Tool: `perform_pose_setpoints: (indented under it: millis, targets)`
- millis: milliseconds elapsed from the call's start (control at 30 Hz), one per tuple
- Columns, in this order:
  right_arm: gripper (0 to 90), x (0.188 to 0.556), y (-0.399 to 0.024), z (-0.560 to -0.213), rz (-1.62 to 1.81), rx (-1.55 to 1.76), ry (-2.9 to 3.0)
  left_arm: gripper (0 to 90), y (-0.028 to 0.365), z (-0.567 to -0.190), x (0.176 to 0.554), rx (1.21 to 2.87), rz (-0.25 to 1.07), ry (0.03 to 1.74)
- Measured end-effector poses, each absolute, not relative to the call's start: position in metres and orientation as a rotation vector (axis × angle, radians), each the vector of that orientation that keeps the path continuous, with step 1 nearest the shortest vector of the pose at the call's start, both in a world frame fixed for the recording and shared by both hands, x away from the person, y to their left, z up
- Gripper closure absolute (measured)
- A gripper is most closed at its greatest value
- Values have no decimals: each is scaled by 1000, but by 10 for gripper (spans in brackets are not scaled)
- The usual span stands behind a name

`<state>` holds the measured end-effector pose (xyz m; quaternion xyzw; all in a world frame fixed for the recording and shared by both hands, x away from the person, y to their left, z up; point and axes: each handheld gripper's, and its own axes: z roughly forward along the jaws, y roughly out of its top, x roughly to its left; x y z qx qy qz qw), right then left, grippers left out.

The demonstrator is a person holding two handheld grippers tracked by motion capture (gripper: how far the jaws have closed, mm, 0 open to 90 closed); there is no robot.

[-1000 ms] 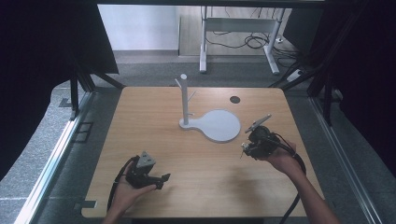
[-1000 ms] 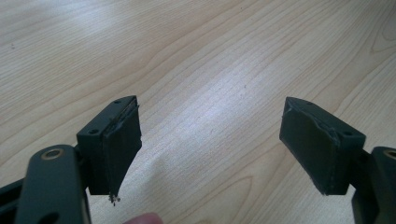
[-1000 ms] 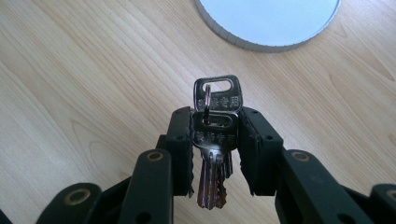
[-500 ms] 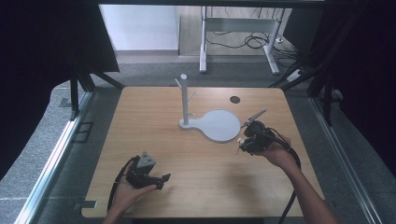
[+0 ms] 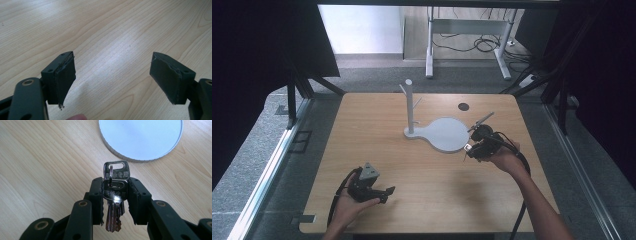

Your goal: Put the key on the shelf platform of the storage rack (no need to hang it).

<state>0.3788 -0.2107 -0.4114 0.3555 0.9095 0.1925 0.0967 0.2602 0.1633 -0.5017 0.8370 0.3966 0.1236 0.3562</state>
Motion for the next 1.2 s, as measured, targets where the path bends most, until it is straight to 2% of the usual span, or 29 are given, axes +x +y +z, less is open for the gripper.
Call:
perform_pose_setpoints:
  millis: [1200]
  targets:
    - [674, 438, -190, -411, 583, 1130, 2709, 210, 162, -503, 261, 2164, 312, 1020]
